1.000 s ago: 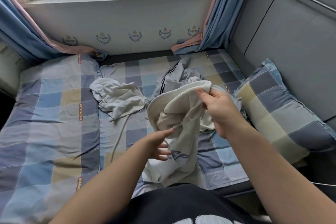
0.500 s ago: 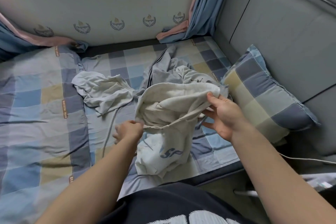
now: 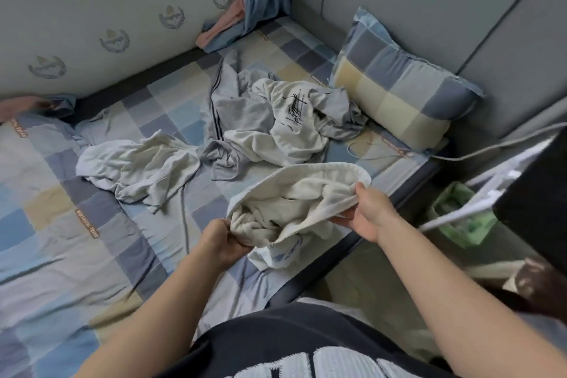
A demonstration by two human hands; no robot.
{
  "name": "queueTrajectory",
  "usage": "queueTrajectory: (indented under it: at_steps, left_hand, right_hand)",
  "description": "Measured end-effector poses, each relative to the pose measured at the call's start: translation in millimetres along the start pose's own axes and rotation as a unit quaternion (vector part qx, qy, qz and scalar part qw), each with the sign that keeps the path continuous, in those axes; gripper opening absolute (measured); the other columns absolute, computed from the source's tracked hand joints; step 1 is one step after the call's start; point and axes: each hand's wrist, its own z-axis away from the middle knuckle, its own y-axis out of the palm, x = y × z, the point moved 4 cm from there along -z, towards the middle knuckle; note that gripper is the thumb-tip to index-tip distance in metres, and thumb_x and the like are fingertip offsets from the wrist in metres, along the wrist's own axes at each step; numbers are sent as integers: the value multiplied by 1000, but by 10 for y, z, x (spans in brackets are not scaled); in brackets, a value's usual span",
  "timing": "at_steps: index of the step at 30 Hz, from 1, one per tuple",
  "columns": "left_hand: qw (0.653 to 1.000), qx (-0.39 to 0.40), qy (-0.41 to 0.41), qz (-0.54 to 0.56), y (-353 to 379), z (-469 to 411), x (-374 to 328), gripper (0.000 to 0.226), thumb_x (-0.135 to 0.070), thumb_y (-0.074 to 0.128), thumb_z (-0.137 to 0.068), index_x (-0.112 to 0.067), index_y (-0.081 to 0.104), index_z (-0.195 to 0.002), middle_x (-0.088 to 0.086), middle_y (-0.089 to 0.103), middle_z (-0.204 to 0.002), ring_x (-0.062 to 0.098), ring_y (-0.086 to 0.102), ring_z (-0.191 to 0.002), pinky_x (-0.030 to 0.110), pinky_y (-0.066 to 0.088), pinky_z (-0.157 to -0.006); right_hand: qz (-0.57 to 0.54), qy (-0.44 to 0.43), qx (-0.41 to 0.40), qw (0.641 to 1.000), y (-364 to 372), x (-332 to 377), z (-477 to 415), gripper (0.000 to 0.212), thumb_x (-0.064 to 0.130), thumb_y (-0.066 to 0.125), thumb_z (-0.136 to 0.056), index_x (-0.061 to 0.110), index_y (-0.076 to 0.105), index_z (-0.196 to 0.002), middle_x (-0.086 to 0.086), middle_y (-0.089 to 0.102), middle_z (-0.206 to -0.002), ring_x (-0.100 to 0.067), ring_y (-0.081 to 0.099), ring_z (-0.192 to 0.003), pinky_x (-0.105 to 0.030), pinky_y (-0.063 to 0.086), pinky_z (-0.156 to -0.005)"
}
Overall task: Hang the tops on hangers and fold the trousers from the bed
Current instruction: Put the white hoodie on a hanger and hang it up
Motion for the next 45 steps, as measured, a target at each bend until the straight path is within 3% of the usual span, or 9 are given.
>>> queueTrajectory:
  at_steps: [4,10,12,16,20,25,30,37,45]
  left_hand:
    - [977,124,-45,-170,-149,134,-38,48,-29,53,-94,-6,58,-135,20,63,-131,36,61,-113,47,46,-100]
    - [781,36,45,-622,-521,117,154,38,-16,85,-79,0,66,-109,16,76,-87,23,73,-62,27,55,-50]
    - [804,49,54,-590,-566,47,324,40,-18,81,-84,0,63,-115,17,72,-98,24,70,-70,24,52,-46]
    - [853,124,35,-506,-527,121,770,33,-18,71,-93,-2,60,-119,18,71,-111,28,71,-93,34,58,-65]
    - [863,228,-39,-449,-352,410,1234,22,-14,61,-99,-1,65,-116,15,76,-104,23,76,-88,32,61,-65]
    - [786,325,-67,-521,18,1034,1962,28,-26,65,-97,-5,69,-116,14,75,-112,23,74,-98,37,61,-78]
    - [687,433,-89,-576,250,2003,2948,39,-38,69,-93,-12,67,-122,11,75,-115,26,73,-105,40,60,-84]
    - [602,565,12,-564,432,3376,4185,21,-32,67,-96,-14,78,-98,9,78,-103,24,76,-95,32,61,-68]
    - [511,694,92,-500,874,5093,5567,17,-32,67,-91,-19,77,-95,6,78,-99,24,75,-95,45,59,-85]
  right_hand:
    - [-61,3,-96,993,-77,-567,282,34,35,44,-107,10,62,-123,-14,71,-104,-31,69,-89,-40,57,-64]
    - [27,48,-62,997,-97,-1478,952,103,73,86,-44,14,63,-125,-9,75,-111,-27,73,-101,-45,55,-95]
    - [115,70,-81,988,-239,-1842,1176,125,66,93,-32,10,52,-136,-7,66,-126,-25,64,-114,-45,50,-104]
    - [240,163,-121,949,-654,-2597,1602,80,34,90,-69,9,50,-133,-8,62,-117,-25,61,-106,-39,54,-87]
    - [74,141,-212,964,-993,-3108,2063,47,21,73,-91,12,50,-131,-11,61,-110,-26,62,-95,-33,53,-69]
    - [-263,-25,-316,911,-1377,-3399,2945,29,9,59,-99,-1,59,-127,-21,69,-114,-35,67,-104,-46,56,-88]
    - [-455,-179,-379,786,-1838,-3314,3934,8,-3,49,-100,2,56,-98,-15,59,-62,-17,49,-41,-30,52,-43]
    - [-431,-286,-410,751,-2710,-3510,5336,14,5,51,-100,7,55,-87,-5,47,-53,-10,34,-35,-25,41,-43]
    - [-309,-382,-546,679,-4045,-3368,7061,9,13,58,-98,5,60,-96,-10,59,-66,-20,59,-59,-35,44,-59]
